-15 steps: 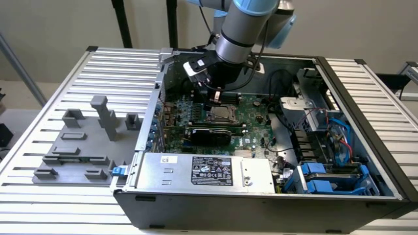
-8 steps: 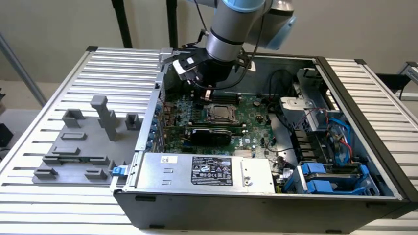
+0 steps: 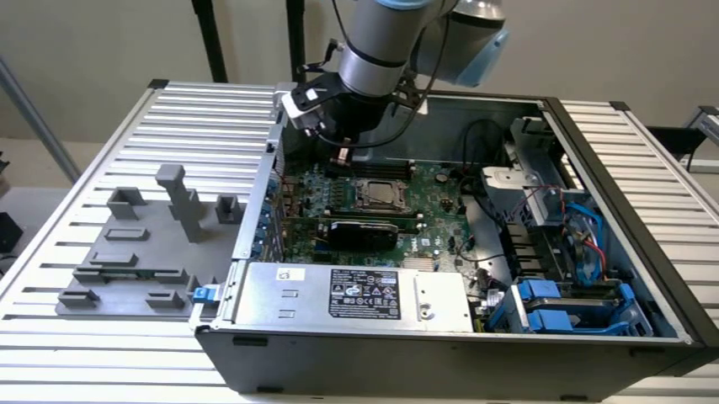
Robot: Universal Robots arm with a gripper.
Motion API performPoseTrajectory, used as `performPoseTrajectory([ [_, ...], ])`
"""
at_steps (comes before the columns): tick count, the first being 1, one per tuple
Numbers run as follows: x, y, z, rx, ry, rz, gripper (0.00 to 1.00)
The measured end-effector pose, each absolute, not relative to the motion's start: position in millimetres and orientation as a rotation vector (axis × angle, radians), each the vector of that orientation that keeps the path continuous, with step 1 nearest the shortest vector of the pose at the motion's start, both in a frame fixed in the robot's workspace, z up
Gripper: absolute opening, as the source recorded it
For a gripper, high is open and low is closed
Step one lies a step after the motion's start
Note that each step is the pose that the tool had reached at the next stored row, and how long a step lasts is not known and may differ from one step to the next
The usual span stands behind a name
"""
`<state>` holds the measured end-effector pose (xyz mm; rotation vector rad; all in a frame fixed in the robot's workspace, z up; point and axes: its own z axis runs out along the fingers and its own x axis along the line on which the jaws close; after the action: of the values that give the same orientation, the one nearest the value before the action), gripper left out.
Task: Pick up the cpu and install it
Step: 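Install the first cpu locking lever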
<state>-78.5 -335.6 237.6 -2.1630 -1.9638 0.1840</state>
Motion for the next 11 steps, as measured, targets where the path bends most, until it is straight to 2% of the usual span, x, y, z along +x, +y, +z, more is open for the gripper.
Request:
performPoseTrajectory([
  [6, -78.7, -335.6, 237.6, -2.210, -1.876, 0.145, 0.11],
  [11, -79.2, -335.5, 237.6, -2.217, -1.806, 0.087, 0.11],
])
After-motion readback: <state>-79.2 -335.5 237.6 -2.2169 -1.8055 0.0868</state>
